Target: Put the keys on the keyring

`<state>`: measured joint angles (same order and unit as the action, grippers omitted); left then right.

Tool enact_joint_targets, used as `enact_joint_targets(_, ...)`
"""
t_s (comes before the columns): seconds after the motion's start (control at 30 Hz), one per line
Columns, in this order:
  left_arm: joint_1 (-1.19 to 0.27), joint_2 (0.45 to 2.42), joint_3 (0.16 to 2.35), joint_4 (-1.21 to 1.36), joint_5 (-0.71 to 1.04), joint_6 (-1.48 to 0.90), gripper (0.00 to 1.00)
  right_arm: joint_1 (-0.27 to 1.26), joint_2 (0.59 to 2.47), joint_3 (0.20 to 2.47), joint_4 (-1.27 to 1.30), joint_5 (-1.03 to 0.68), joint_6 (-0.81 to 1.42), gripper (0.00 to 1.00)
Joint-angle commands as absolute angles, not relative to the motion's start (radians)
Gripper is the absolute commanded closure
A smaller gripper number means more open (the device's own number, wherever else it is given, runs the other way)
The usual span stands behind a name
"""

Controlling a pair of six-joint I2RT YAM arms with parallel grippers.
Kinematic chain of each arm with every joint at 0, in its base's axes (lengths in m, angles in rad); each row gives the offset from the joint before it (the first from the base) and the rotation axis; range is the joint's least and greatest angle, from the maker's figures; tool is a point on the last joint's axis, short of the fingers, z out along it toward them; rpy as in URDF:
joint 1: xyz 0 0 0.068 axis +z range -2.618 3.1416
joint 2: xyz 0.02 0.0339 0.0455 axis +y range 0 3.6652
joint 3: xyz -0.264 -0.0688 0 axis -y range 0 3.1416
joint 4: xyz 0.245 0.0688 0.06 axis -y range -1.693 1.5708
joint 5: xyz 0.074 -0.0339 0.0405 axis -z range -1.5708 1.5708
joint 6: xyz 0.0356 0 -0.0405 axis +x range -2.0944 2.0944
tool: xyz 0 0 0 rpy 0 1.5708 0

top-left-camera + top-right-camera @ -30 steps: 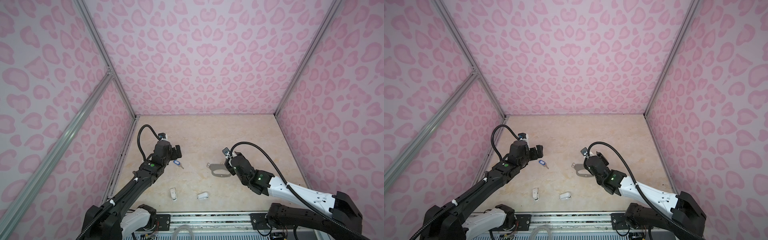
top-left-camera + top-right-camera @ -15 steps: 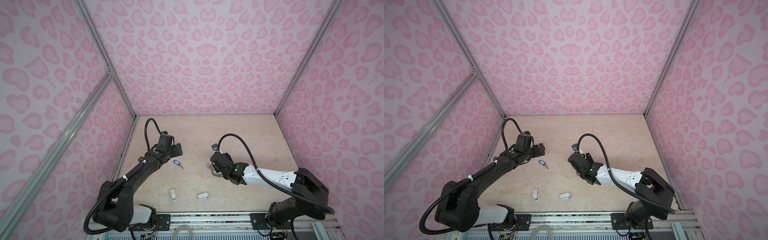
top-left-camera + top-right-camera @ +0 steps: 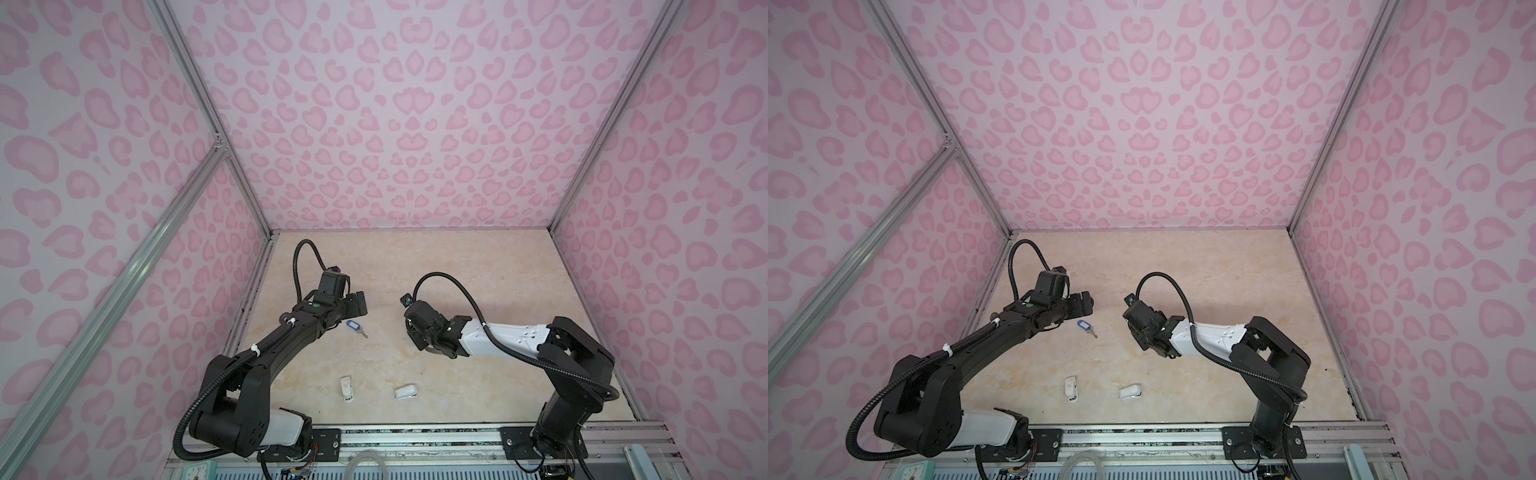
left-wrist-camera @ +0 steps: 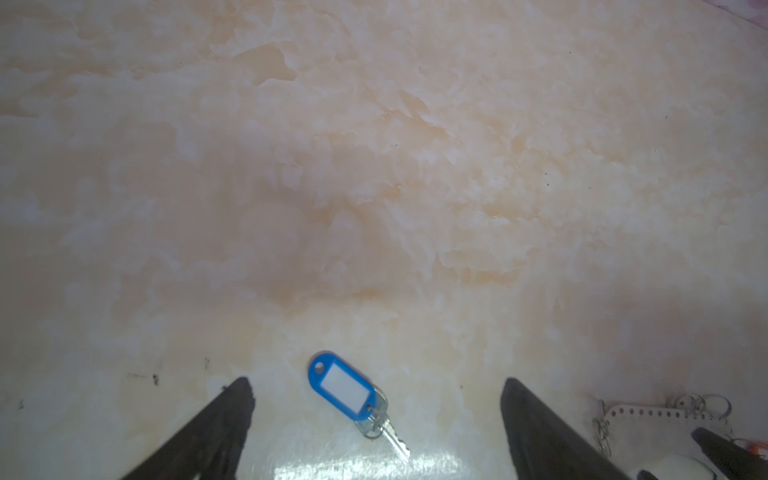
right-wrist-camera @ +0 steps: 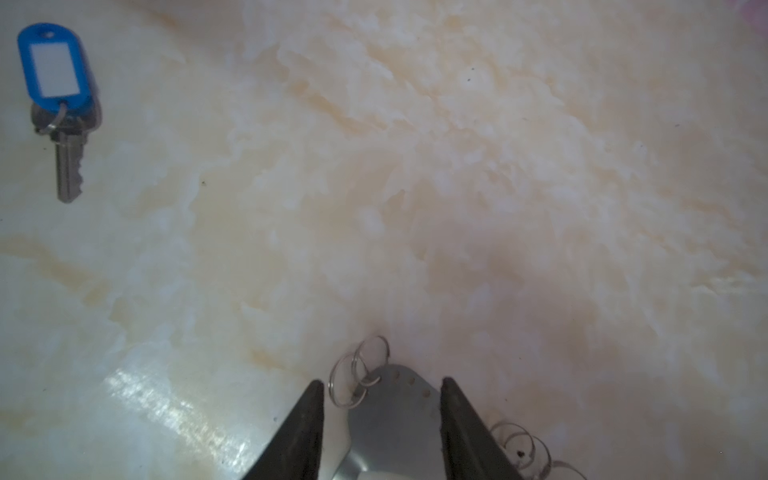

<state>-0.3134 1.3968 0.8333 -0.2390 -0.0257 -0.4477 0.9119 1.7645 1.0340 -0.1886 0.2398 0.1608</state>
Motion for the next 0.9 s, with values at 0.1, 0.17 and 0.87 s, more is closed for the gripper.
enact_joint_targets(0.1, -0.313, 1.413, 0.830, -0.166, 0.023, -0.453, 0.06, 0.861, 1.832, 1.120, -0.295, 0.156, 0.159, 0.58)
enact_joint_targets(0.17, -0.313, 1.416, 0.828, -0.151, 0.034, -0.456, 0.07, 0.858, 1.844, 1.139, -0.305, 0.153, 0.159, 0.56)
enact_joint_targets(0.87, -0.313, 1.457, 0.840, -0.144, 0.055, -0.455, 0.07, 0.864, 1.956, 1.249, -0.449, 0.292, 0.227, 0.51)
